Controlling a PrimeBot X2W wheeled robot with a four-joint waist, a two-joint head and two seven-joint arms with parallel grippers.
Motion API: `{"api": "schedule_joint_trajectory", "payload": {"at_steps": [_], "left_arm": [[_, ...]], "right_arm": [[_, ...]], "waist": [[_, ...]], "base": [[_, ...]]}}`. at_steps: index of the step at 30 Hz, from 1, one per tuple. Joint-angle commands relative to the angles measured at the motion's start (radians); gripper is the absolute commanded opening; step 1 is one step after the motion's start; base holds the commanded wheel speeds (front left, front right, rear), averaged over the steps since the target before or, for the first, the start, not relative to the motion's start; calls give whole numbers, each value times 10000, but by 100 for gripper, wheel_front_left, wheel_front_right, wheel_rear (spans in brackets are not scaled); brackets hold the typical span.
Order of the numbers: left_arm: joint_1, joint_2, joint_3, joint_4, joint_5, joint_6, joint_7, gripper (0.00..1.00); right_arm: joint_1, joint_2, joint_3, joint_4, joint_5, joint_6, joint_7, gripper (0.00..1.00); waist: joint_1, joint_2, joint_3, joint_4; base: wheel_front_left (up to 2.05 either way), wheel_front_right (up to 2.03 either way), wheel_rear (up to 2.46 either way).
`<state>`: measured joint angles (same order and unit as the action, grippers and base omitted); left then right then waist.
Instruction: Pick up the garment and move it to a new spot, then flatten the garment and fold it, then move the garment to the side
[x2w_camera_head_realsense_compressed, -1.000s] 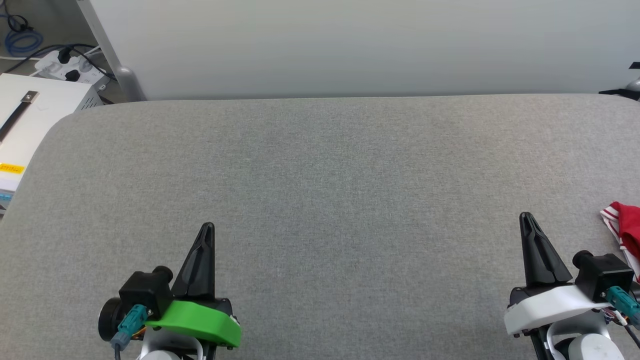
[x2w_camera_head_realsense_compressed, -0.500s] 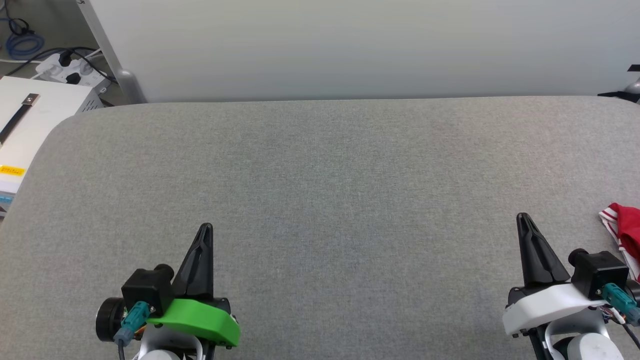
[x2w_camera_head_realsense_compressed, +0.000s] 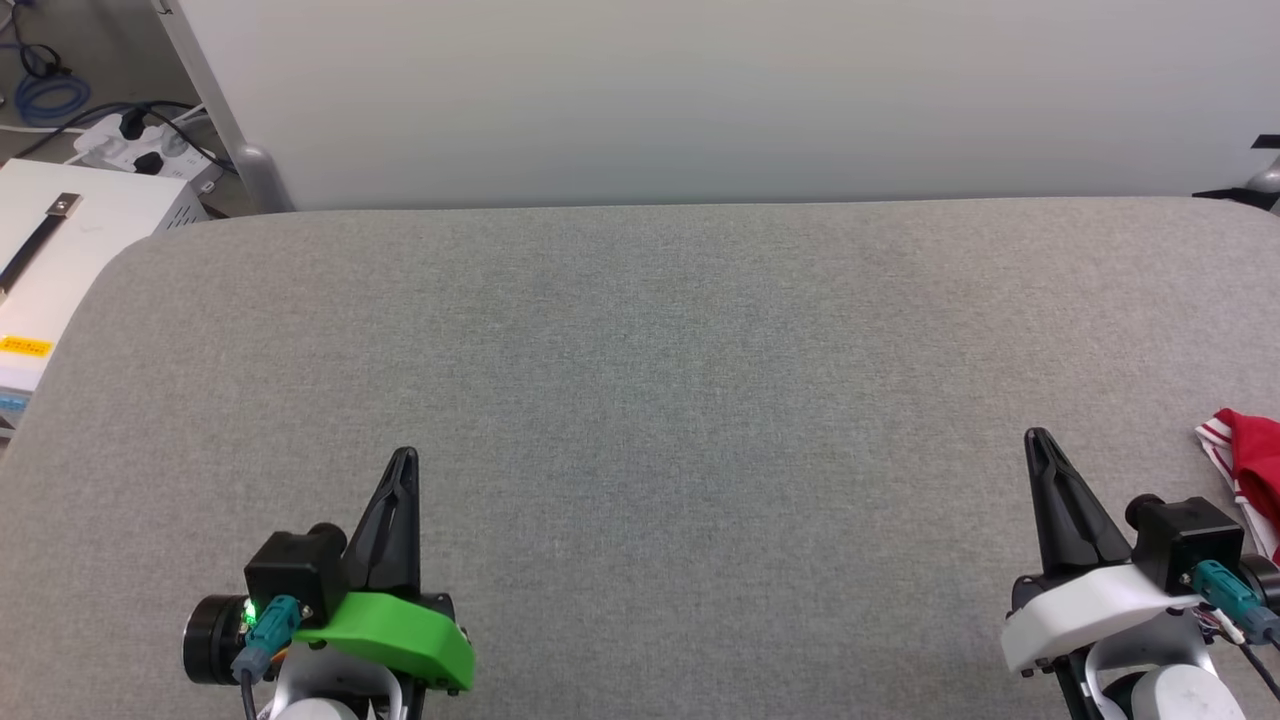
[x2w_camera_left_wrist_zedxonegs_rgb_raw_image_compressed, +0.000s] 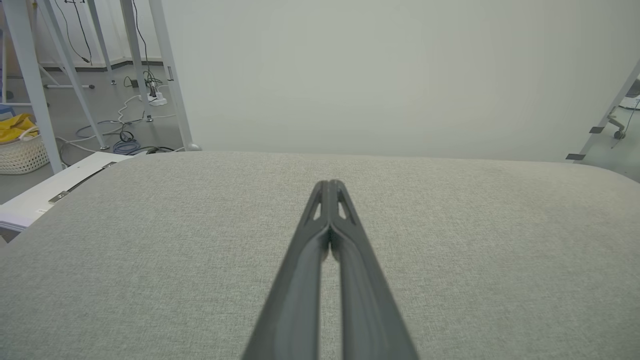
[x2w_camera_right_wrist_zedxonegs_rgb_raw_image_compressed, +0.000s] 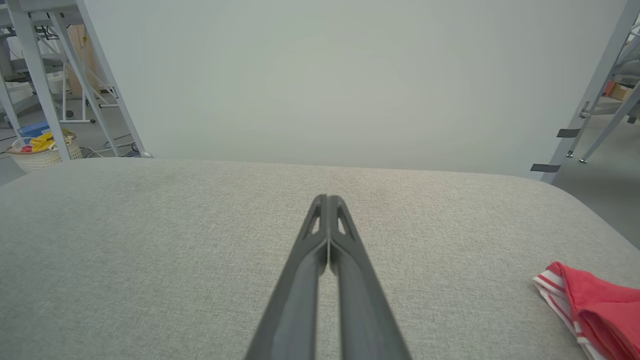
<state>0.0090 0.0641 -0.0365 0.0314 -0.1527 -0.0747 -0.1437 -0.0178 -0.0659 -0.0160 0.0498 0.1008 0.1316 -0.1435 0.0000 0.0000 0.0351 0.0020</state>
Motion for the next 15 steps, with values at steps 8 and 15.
{"api": "schedule_joint_trajectory", "payload": {"at_steps": [8, 15], "left_arm": [[-45, -55, 65, -68, 288, 138, 195, 0], [-50, -65, 100, -96, 430, 208, 338, 0]], "right_arm": [[91, 57, 44, -126, -176, -5, 211, 0], [101, 68, 57, -169, -271, -5, 352, 0]], "waist": [[0, 0, -43, -2], [0, 0, -78, -4]], "base": [[0, 0, 0], [0, 0, 0]]}}
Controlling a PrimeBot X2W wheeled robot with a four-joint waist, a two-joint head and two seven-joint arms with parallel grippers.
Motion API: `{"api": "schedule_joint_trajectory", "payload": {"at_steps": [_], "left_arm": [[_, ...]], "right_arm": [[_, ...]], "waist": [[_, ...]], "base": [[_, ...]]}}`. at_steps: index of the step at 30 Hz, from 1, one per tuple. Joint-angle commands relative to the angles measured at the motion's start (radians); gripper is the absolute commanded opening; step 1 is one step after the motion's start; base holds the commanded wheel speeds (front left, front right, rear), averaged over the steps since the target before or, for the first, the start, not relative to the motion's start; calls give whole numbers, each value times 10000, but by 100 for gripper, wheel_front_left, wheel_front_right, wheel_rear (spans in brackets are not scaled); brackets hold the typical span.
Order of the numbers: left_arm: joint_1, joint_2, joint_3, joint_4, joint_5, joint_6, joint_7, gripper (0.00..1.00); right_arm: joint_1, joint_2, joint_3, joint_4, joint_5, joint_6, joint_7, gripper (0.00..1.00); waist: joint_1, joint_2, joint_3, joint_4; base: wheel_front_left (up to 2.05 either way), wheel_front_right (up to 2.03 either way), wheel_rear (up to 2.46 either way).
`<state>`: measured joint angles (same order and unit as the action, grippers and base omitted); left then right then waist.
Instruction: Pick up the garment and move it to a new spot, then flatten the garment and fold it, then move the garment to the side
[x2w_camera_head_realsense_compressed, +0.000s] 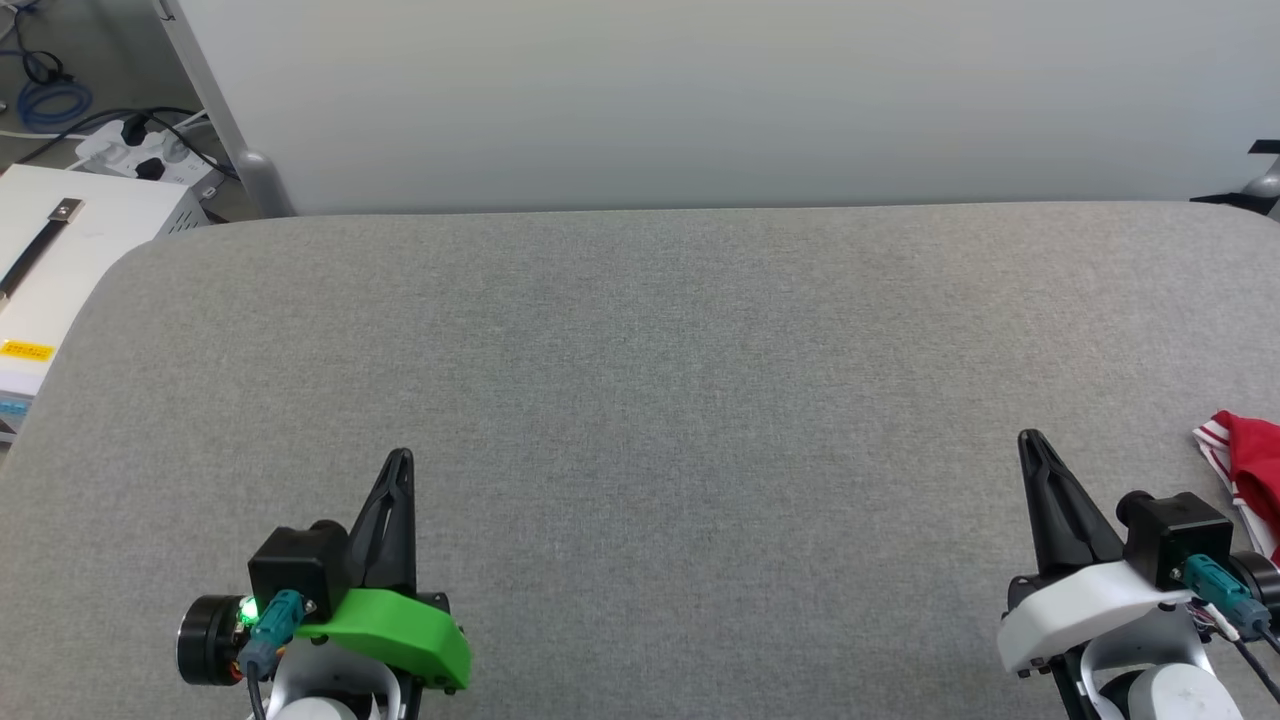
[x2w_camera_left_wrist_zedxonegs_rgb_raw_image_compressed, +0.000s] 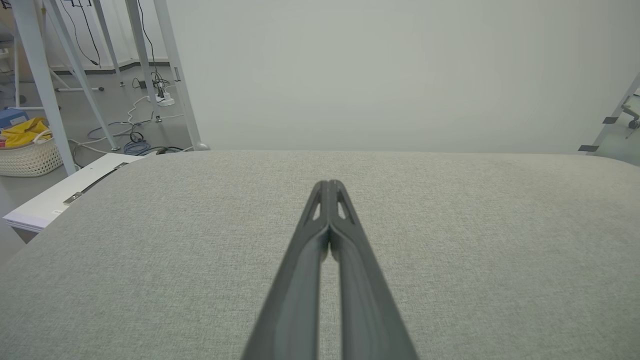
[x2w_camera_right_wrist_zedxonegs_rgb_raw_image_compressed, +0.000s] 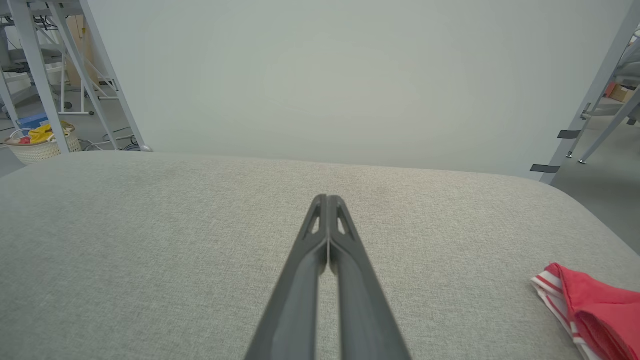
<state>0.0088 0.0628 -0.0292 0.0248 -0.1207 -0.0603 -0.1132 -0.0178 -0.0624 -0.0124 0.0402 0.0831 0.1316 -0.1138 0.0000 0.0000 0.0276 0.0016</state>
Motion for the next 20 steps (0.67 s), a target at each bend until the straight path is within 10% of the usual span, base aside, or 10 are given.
{"api": "schedule_joint_trajectory", "payload": {"at_steps": [1, 20], "left_arm": [[-49, -53, 31, -34, 128, 73, 51, 0], [-63, -78, 123, -110, 509, 260, 433, 0]], "right_arm": [[102, 35, 22, -78, -107, -5, 72, 0], [129, 66, 58, -193, -363, -7, 449, 0]], "waist": [[0, 0, -7, 0], [0, 0, -102, -6]], "base": [[0, 0, 0], [0, 0, 0]]}}
